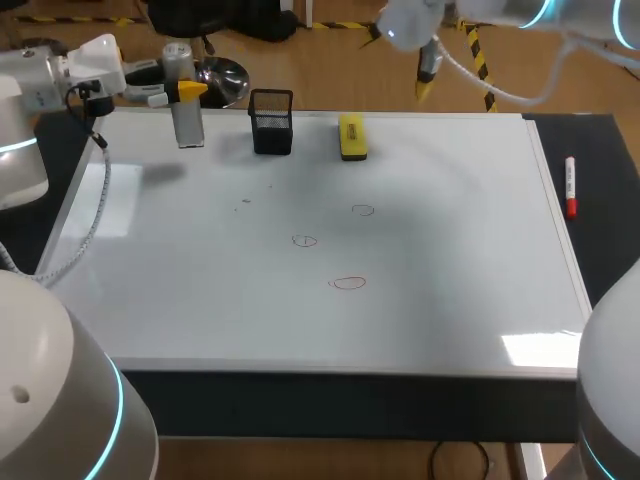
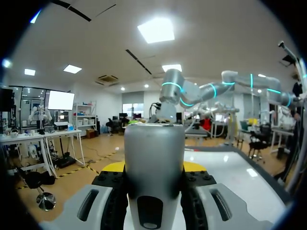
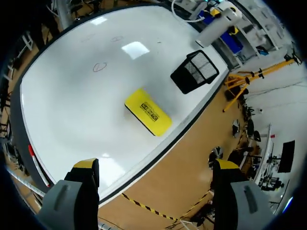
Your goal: Pick up the inspection probe, press it on each red-marked spot on the whiteboard one by one, put down the probe, pick up the eraser, and wipe off all the red marks.
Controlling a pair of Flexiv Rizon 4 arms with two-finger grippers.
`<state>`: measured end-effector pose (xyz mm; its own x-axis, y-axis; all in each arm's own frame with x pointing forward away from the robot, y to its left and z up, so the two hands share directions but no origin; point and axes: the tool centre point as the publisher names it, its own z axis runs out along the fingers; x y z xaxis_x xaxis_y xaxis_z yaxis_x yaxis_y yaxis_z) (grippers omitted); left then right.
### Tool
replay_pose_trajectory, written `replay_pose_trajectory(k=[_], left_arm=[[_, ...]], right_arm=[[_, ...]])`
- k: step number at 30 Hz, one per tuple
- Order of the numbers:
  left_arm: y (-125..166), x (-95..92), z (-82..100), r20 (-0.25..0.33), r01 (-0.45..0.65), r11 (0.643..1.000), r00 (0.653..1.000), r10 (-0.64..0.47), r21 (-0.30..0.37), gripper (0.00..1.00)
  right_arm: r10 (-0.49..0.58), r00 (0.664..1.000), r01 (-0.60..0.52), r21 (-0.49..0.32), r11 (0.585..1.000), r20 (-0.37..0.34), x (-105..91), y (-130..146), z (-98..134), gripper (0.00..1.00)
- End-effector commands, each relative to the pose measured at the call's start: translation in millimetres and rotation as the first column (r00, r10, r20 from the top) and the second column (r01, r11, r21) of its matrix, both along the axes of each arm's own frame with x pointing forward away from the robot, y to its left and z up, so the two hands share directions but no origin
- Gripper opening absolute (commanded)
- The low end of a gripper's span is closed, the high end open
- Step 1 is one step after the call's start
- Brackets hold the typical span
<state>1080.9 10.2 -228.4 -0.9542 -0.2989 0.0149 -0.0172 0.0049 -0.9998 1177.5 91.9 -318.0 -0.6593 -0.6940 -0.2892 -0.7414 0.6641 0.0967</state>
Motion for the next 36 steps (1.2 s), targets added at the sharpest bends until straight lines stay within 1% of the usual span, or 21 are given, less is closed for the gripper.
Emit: replay_pose_trajectory(k=[1, 3, 6, 7, 9, 27, 28, 32, 35, 36], left_arm=[[-0.5, -1.3, 0.8, 0.003, -0.004, 1.0, 1.0, 0.004, -0.001, 0.0], [-0.5, -1.3, 0.8, 0.003, -0.004, 1.0, 1.0, 0.004, -0.001, 0.0], [-0.5, -1.3, 0.8, 0.003, -0.004, 1.0, 1.0, 0.004, -0.001, 0.0], [-0.5, -1.3, 0.8, 0.003, -0.004, 1.0, 1.0, 0.004, -0.001, 0.0], [-0.5, -1.3, 0.8, 0.003, -0.004, 1.0, 1.0, 0.004, -0.001, 0.0], [-0.5, -1.3, 0.8, 0.003, -0.004, 1.0, 1.0, 0.004, -0.001, 0.0], [-0.5, -1.3, 0.8, 0.003, -0.004, 1.0, 1.0, 0.004, -0.001, 0.0], [-0.5, -1.3, 0.8, 0.003, -0.004, 1.0, 1.0, 0.004, -0.001, 0.0], [-0.5, -1.3, 0.8, 0.003, -0.004, 1.0, 1.0, 0.004, -0.001, 0.0], [-0.5, -1.3, 0.8, 0.003, -0.004, 1.0, 1.0, 0.004, -0.001, 0.0]], right_arm=[[0.059, 0.997, -0.064, -0.122, 0.99, -0.042, -4.6, 5.1, -4.0, 1.0], [0.072, 0.997, -0.074, -0.113, 0.991, -0.018, -5.1, 5.6, -7.3, 1.0], [0.068, 0.997, -0.07, -0.093, 0.993, -0.024, -5.7, 6.3, -9.4, 1.0], [0.059, 0.997, -0.062, -0.081, 0.995, -0.04, -6.4, 7.0, -9.2, 1.0], [0.012, 0.999, -0.014, -0.05, 0.999, -0.053, -8.7, 8.1, -7.2, 1.0], [0.012, 0.999, -0.014, -0.05, 0.999, -0.053, -8.7, 8.1, -7.2, 1.0], [0.038, 0.997, -0.043, -0.074, 0.996, -0.064, -7.3, 10.1, -8.9, 1.0], [0.101, 0.992, -0.108, -0.09, 0.99, -0.072, -12.6, 23.2, -17.7, 1.0], [0.147, 0.988, -0.15, -0.062, 0.987, -0.05, -16.7, 27.9, -24.2, 1.0], [0.159, 0.986, -0.163, -0.062, 0.985, -0.059, -17.5, 29.7, -27.1, 1.0]])
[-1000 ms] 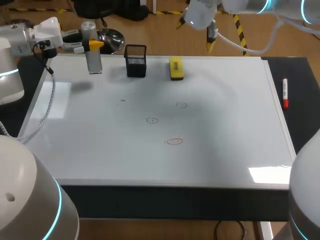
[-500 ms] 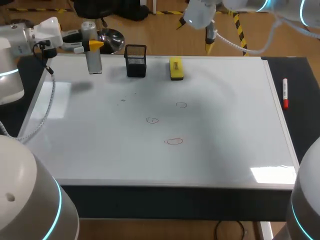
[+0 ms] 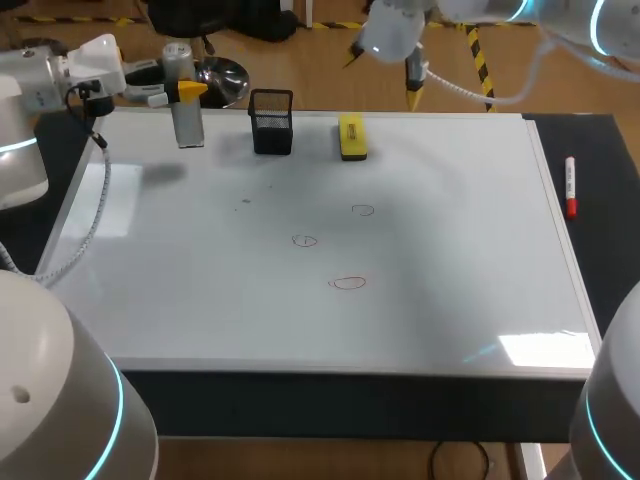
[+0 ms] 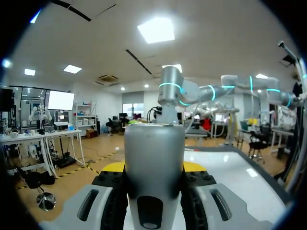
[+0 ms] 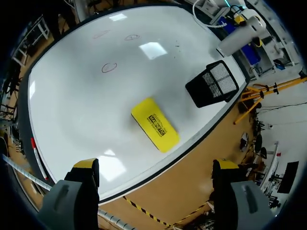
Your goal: Pick up the inspection probe, press it on each red-marked spot on the whiteboard one by one, put down the probe, pick up the eraser, and wipe off all the red marks.
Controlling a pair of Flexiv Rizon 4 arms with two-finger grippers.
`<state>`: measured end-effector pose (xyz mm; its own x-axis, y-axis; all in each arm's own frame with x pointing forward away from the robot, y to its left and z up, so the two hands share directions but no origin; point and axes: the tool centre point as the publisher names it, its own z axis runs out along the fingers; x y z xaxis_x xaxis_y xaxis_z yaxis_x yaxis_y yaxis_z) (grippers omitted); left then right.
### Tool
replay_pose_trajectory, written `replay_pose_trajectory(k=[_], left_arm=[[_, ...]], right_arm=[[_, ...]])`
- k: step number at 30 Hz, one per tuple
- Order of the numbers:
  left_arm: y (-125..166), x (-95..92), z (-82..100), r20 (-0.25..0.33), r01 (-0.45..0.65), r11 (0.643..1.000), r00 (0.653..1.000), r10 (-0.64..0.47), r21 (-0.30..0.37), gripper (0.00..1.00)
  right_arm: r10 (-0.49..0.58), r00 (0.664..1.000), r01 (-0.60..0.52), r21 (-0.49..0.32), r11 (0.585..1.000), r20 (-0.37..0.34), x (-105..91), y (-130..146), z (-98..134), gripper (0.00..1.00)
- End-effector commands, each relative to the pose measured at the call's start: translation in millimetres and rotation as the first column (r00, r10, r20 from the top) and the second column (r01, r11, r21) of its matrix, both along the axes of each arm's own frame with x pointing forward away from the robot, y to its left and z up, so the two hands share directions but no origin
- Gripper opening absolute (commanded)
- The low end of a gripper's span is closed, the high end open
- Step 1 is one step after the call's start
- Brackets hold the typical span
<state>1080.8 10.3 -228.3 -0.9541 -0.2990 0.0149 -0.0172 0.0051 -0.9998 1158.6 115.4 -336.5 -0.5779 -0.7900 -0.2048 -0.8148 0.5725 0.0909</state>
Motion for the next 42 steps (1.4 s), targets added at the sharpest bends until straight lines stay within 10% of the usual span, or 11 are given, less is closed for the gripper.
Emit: replay_pose_trajectory(k=[1, 28, 42], left_arm=[[-0.5, -1.2, 0.8, 0.003, -0.004, 1.0, 1.0, 0.004, -0.001, 0.0], [-0.5, -1.2, 0.8, 0.003, -0.004, 1.0, 1.0, 0.004, -0.001, 0.0], [-0.5, -1.2, 0.8, 0.003, -0.004, 1.0, 1.0, 0.004, -0.001, 0.0]], right_arm=[[0.054, 0.999, -0.054, -0.002, 0.999, -0.008, 0.6, 8.3, -11.4, 1.0], [0.521, 0.849, -0.515, -0.085, 0.853, 0.09, -14.8, 29.7, -63.6, 1.0], [0.631, 0.776, -0.629, -0.099, 0.771, -0.011, -9.9, 37.5, -88.3, 1.0]])
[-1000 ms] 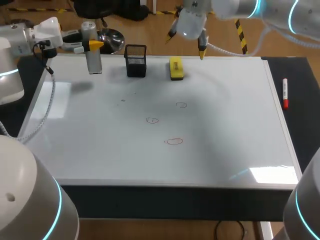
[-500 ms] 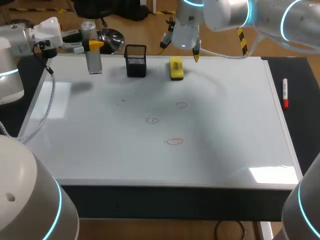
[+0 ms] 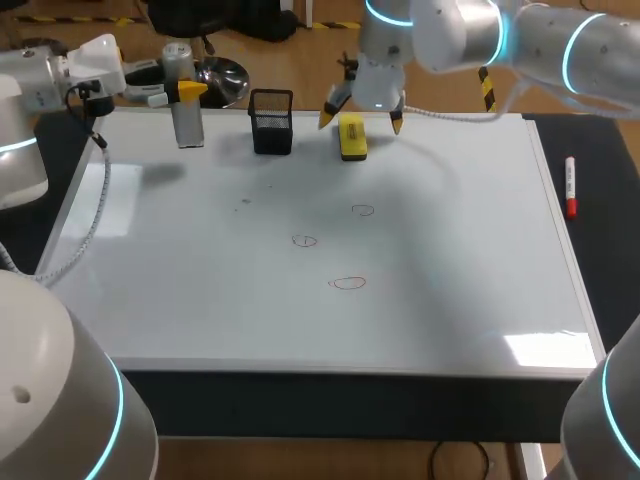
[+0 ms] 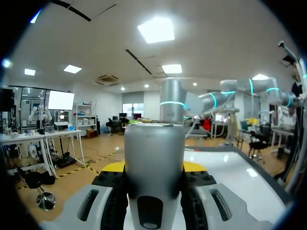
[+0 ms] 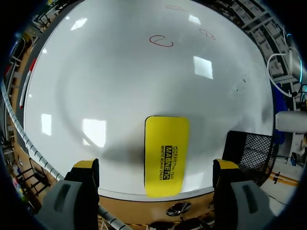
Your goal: Pick up the inspection probe, press it on each red-marked spot on the whiteboard one by one, put down the probe, pick up the eraser, and wipe off all the red marks.
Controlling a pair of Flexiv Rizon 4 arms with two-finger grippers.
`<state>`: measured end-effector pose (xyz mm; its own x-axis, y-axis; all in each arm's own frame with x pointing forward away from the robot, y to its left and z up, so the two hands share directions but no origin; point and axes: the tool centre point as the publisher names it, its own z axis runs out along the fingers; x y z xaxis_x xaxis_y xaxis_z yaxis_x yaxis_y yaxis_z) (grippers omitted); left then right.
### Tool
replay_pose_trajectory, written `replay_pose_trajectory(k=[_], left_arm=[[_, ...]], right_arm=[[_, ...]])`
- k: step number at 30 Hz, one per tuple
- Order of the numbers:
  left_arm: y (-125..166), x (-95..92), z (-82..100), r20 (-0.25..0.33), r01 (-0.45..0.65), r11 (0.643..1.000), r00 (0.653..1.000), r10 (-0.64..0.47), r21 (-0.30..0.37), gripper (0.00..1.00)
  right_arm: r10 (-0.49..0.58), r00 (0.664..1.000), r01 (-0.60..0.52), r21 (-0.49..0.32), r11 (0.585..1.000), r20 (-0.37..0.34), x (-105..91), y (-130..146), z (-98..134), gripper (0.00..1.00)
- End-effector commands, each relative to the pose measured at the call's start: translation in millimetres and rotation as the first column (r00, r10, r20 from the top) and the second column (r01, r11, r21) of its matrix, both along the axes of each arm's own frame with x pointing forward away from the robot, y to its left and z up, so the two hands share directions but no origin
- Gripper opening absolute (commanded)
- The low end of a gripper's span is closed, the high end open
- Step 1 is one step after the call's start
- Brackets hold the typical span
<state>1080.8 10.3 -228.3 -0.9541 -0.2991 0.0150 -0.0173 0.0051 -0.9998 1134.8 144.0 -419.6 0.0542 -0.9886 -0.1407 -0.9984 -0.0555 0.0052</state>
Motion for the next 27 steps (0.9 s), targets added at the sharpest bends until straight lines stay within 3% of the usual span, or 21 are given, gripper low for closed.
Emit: replay_pose_trajectory(k=[1, 18, 19, 20, 24, 27], left_arm=[[-0.6, -1.2, 0.8, 0.003, -0.004, 1.0, 1.0, 0.004, -0.001, 0.0], [-0.6, -1.2, 0.8, 0.003, -0.004, 1.0, 1.0, 0.004, -0.001, 0.0], [-0.6, -1.2, 0.8, 0.003, -0.004, 1.0, 1.0, 0.004, -0.001, 0.0], [-0.6, -1.2, 0.8, 0.003, -0.004, 1.0, 1.0, 0.004, -0.001, 0.0], [-0.6, -1.2, 0.8, 0.003, -0.004, 1.0, 1.0, 0.004, -0.001, 0.0], [-0.6, -1.2, 0.8, 0.003, -0.004, 1.0, 1.0, 0.004, -0.001, 0.0]], right_arm=[[0.013, 0.999, -0.014, -0.026, 1.0, -0.039, 14.1, 9.4, -6.1, 1.0], [0.026, 0.997, -0.03, -0.06, 0.998, -0.072, 11.9, 17.0, -22.9, 1.0], [0.027, 0.997, -0.032, -0.065, 0.997, -0.074, 11.3, 17.2, -22.9, 0.91], [0.029, 0.997, -0.034, -0.069, 0.997, -0.076, 10.4, 17.6, -22.9, 0.9], [0.02, 0.996, -0.03, -0.116, 0.993, -0.086, 6.7, 18.6, -22.4, 1.0], [-0.002, 0.996, -0.01, -0.138, 0.99, -0.087, 3.8, 19.6, -23.3, 0.84]])
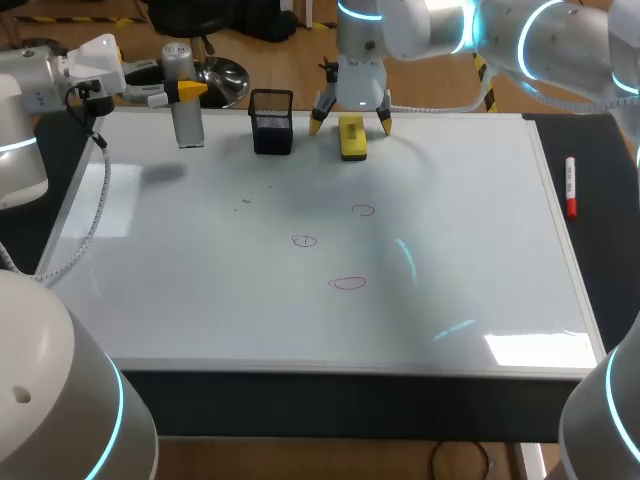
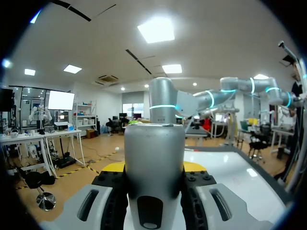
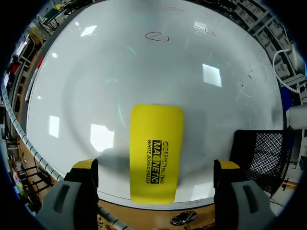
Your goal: Pick up the inspection probe, press it on each red-marked spot on the whiteboard one by one, put down the probe, pick up the eraser, and wipe off all the red marks.
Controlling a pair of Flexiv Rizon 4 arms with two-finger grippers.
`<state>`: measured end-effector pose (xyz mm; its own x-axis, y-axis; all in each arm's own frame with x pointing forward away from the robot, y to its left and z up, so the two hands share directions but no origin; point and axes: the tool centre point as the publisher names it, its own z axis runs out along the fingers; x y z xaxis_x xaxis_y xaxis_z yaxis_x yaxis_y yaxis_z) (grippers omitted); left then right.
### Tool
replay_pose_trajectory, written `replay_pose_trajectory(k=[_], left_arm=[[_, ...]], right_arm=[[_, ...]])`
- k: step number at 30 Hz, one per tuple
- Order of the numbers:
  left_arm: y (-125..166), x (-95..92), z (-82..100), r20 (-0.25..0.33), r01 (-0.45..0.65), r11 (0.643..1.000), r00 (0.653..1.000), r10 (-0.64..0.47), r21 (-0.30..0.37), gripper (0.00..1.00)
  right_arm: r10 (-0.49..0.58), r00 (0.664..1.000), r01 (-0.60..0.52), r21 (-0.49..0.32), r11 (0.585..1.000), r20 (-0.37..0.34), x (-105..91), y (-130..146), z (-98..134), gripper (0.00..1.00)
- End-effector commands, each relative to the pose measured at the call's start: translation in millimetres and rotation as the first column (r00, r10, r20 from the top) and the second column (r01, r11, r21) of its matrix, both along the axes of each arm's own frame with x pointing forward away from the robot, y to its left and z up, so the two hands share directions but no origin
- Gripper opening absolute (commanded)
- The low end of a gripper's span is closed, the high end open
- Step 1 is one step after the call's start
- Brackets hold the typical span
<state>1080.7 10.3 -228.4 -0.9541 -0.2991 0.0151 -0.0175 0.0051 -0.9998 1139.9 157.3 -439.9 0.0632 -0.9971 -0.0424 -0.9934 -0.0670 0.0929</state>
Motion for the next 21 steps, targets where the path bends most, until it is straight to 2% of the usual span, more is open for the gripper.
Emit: replay_pose_trajectory(k=[1, 2, 3, 6, 7, 8, 10, 11, 13, 21], left_arm=[[-0.6, -1.1, 0.8, 0.003, -0.004, 1.0, 1.0, 0.004, -0.001, 0.0], [-0.6, -1.1, 0.8, 0.003, -0.004, 1.0, 1.0, 0.004, -0.001, 0.0], [-0.6, -1.1, 0.8, 0.003, -0.004, 1.0, 1.0, 0.004, -0.001, 0.0], [-0.6, -1.1, 0.8, 0.003, -0.004, 1.0, 1.0, 0.004, -0.001, 0.0], [-0.6, -1.1, 0.8, 0.003, -0.004, 1.0, 1.0, 0.004, -0.001, 0.0], [-0.6, -1.1, 0.8, 0.003, -0.004, 1.0, 1.0, 0.004, -0.001, 0.0], [-0.6, -1.1, 0.8, 0.003, -0.004, 1.0, 1.0, 0.004, -0.001, 0.0], [-0.6, -1.1, 0.8, 0.003, -0.004, 1.0, 1.0, 0.004, -0.001, 0.0], [-0.6, -1.1, 0.8, 0.003, -0.004, 1.0, 1.0, 0.004, -0.001, 0.0], [-0.6, -1.1, 0.8, 0.003, -0.004, 1.0, 1.0, 0.004, -0.001, 0.0]], right_arm=[[-0.017, 1.0, 0.016, -0.05, 0.999, -0.003, -2.1, 6.0, -3.6, 0.77], [-0.021, 1.0, 0.02, -0.052, 0.998, -0.004, -2.9, 5.8, -4.5, 0.74], [-0.029, 1.0, 0.029, -0.058, 0.998, -0.008, -3.7, 5.2, -5.4, 0.77], [-0.034, 0.999, 0.034, -0.069, 0.997, -0.008, -7.0, 5.1, -6.3, 0.75], [-0.036, 0.999, 0.035, -0.07, 0.997, -0.009, -7.7, 5.0, -6.4, 0.47], [-0.038, 0.999, 0.037, -0.076, 0.996, -0.011, -8.7, 4.6, -6.8, 0.42], [-0.042, 0.999, 0.04, -0.082, 0.996, -0.012, -10.1, 4.0, -7.7, 0.2], [-0.045, 0.999, 0.044, -0.083, 0.996, -0.012, -10.7, 3.6, -7.8, 0.17], [-0.059, 0.998, 0.058, -0.084, 0.995, -0.009, -12.4, 2.3, -7.3, 0.0], [-0.081, 0.997, 0.081, -0.072, 0.994, 0.008, -18.8, -3.2, 0.8, 0.0]])
